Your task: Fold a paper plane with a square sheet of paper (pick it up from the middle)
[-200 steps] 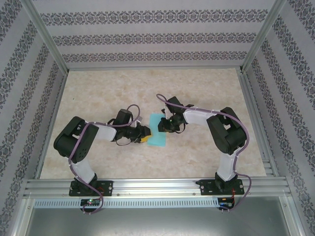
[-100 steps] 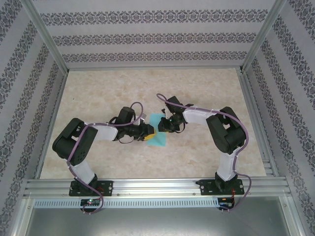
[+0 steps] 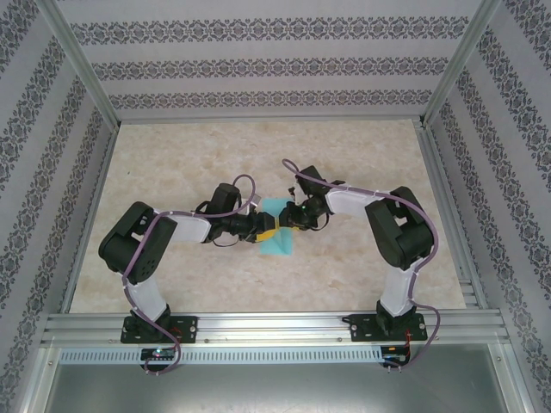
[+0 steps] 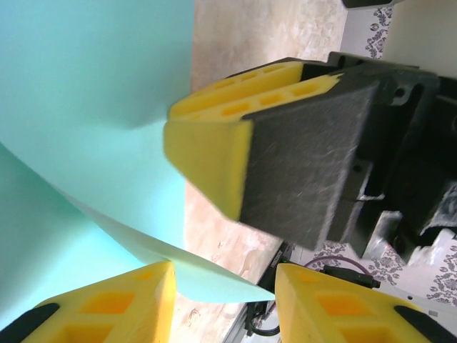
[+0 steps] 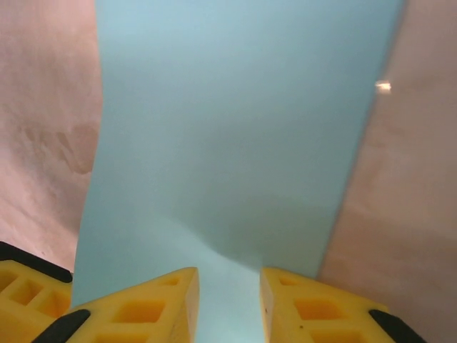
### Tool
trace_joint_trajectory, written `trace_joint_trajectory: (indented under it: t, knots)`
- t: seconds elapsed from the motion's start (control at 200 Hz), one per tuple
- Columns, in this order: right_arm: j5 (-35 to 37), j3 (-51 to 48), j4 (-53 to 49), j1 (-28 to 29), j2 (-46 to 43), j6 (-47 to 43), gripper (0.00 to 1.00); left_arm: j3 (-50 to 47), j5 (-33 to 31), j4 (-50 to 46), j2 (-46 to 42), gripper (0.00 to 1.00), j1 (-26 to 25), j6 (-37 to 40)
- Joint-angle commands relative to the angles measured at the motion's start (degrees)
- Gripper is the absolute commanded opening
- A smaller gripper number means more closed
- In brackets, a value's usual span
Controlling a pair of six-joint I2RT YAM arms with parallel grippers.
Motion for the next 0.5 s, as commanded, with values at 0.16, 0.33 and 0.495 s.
trace_joint_trajectory:
  t: [0.16,0.33,0.495]
  knots:
    - [-2.51,-3.63,3.69,-2.67,-8.05,2.81,0.33,2.16,-0.65,3.48,2.0,0.44,-0.6,-0.88]
    - [-3.93,-6.47,3.77,-2.8,-11.94,-0.41,0.37,2.92,-0.77,3.42,2.81,0.4,-0.64,-1.15]
    - [-8.61,-9.51,6.77,-2.26,-14.53,-1.89,0.44,2.93,-0.86,3.58,3.5,0.36,-0.56,-1.33]
